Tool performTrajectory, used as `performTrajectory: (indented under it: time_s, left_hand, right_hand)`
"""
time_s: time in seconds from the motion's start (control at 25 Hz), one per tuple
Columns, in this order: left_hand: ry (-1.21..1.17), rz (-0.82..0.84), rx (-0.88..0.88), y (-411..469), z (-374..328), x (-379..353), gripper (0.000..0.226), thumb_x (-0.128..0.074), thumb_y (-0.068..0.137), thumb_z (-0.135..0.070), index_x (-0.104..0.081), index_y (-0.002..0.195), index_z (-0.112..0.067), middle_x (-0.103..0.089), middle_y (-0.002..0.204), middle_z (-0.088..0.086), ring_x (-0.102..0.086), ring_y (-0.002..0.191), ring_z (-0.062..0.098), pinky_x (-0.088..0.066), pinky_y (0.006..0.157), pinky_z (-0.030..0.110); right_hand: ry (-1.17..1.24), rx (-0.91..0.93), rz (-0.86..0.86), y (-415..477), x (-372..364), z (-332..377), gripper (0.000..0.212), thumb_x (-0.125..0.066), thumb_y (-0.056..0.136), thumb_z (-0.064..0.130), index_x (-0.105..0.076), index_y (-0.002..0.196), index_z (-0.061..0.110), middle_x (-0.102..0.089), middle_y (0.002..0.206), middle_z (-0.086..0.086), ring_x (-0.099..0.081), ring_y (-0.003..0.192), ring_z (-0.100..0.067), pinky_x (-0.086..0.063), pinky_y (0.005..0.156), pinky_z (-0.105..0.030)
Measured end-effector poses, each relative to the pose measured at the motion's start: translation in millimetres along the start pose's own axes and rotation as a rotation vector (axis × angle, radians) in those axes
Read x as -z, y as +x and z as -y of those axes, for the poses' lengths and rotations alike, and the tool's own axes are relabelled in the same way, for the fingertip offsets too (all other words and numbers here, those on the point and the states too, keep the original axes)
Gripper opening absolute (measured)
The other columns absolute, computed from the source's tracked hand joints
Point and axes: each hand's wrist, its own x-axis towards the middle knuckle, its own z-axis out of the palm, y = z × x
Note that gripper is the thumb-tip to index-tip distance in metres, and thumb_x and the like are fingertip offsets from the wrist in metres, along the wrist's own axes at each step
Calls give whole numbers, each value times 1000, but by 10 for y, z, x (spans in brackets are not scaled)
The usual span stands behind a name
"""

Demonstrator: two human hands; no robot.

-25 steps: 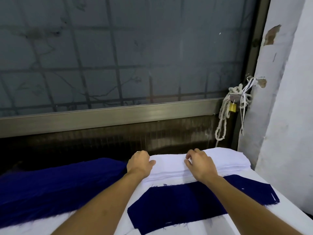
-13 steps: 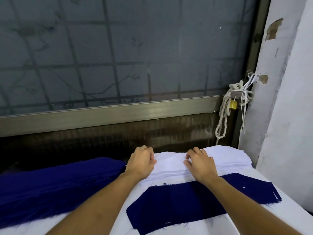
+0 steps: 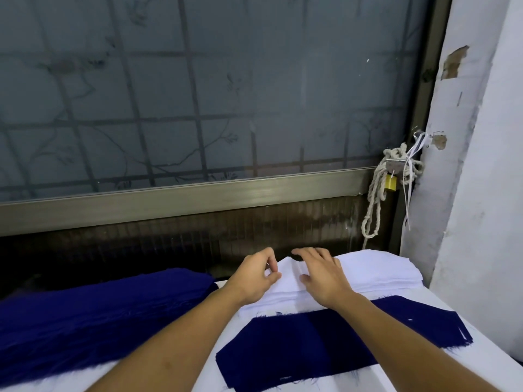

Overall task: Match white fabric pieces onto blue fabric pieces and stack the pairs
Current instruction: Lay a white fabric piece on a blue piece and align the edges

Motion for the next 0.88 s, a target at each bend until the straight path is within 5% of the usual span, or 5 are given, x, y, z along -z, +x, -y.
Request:
performTrajectory:
  time_s: [0.16, 0.4, 0.6, 0.8, 0.88]
  left_hand:
    - [4, -50, -64, 9, -81, 1, 18, -71, 92, -10, -60, 93, -24, -63, 93, -5, -62, 88, 12, -58, 85, 29]
    - [17, 89, 39, 23, -135, -47, 49, -71, 92, -34, -48, 134, -23, -61, 119, 0, -61, 105, 17, -53, 87, 31]
    - [48, -75, 68, -15, -223, 30, 27, -73, 90, -39, -66, 105, -17, -70, 96, 2, -65, 86, 19, -54, 75, 36]
    - [-85, -116, 57, -168, -200, 255, 43, -72, 92, -34, -46, 61, -20, -42, 57, -7, -36, 58, 16, -32, 58, 33]
    - [-99, -133, 59, -258, -194, 360, 45, -68, 95, -32, -47, 57, -24, -45, 53, -10, -40, 55, 14, -35, 57, 33]
  right_hand:
    - [143, 19, -21, 25, -25, 176, 26, -60, 98, 34, -59, 123, 38, -56, 133, 10, -42, 129, -14, -34, 108, -33]
    - [147, 25, -135, 19, 97, 240, 9, -65, 96, 31, -71, 102, 33, -63, 113, 10, -42, 104, -6, -36, 100, -27]
    - [104, -23, -80, -52, 229, 204, 14, -68, 93, 40, -72, 97, 28, -60, 115, 7, -46, 116, -15, -32, 98, -28]
    - [117, -76, -25, -165, 404, 183, 17, -66, 93, 43, -74, 101, 30, -58, 124, 5, -42, 125, -22, -34, 101, -33]
    - [118, -78, -7, -204, 486, 182, 17, -66, 93, 43, -74, 102, 32, -58, 122, 6, -43, 125, -23, -33, 102, -32]
